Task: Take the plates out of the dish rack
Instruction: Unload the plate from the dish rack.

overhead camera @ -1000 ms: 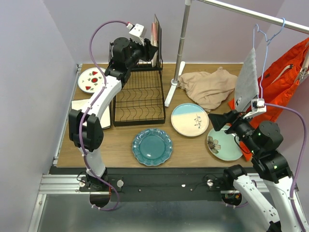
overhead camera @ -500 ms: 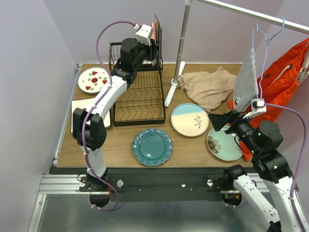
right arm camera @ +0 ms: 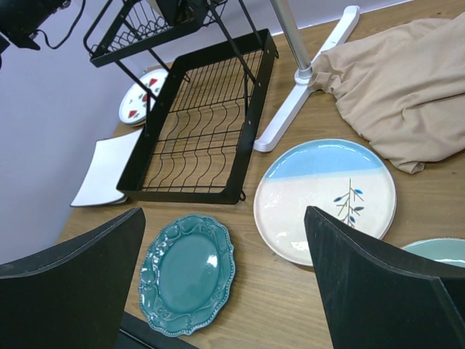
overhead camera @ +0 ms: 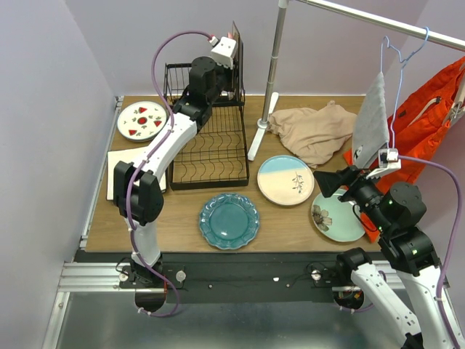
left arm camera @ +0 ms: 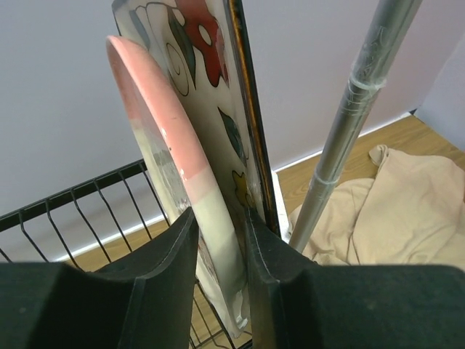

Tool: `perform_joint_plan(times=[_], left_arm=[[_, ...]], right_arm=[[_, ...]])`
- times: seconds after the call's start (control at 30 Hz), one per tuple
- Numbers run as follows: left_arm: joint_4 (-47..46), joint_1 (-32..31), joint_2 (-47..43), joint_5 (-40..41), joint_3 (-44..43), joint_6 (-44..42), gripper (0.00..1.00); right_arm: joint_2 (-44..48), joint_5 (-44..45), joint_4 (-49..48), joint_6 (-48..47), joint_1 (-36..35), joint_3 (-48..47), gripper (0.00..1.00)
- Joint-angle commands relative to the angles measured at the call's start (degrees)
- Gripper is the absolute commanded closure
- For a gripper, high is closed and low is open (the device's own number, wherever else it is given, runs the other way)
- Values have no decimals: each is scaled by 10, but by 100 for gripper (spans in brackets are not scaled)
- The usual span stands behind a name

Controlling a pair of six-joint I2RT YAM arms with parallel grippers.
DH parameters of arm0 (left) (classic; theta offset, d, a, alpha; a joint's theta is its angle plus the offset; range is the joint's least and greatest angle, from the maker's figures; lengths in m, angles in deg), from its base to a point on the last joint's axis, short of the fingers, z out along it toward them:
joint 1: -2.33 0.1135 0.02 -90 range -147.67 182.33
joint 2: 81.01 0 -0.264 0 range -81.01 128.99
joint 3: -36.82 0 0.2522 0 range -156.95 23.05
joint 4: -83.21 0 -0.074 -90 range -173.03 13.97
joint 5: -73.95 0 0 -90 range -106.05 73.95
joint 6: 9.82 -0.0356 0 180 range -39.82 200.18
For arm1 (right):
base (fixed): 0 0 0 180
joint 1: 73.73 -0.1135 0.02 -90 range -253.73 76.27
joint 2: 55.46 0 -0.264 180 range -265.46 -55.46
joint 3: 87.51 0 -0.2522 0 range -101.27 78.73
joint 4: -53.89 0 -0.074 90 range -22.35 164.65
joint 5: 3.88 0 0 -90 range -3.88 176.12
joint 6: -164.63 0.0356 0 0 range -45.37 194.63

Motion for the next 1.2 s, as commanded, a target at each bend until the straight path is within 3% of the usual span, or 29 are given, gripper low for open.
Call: perform_joint_plan(times=[0.0, 0.17, 0.2, 0.27, 0.33, 0.8, 0.9, 0.93, 1.03, 1.1, 1.17], left_arm=[[9, -20, 14, 11, -20, -20, 67], [22, -29, 15, 38, -32, -37, 78], [30, -32, 16, 47, -39, -40, 78], [36, -35, 18, 70, -44, -47, 63], [37, -39, 20, 81, -48, -50, 57], [63, -45, 33, 109, -61, -46, 52], [63, -46, 34, 103, -63, -49, 67], [62, -47, 34, 103, -66, -49, 77], [63, -48, 34, 98, -70, -50, 94], [60, -48, 32, 95, -71, -47, 100], [58, -50, 29, 94, -70, -46, 100]], right_arm=[[9, 13, 3, -1, 1, -14, 1], [9, 13, 3, -1, 0, -17, 1], [9, 13, 4, -1, 0, -18, 1], [8, 12, 3, 0, 1, -19, 1], [9, 11, 3, 0, 0, -18, 1], [19, 12, 8, 1, 1, -19, 1], [19, 13, 8, 1, 1, -21, 1], [19, 13, 8, 1, 0, -23, 1], [19, 13, 9, 1, 0, -23, 1], [19, 14, 8, 3, 0, -22, 1], [19, 14, 9, 3, 0, -21, 1]])
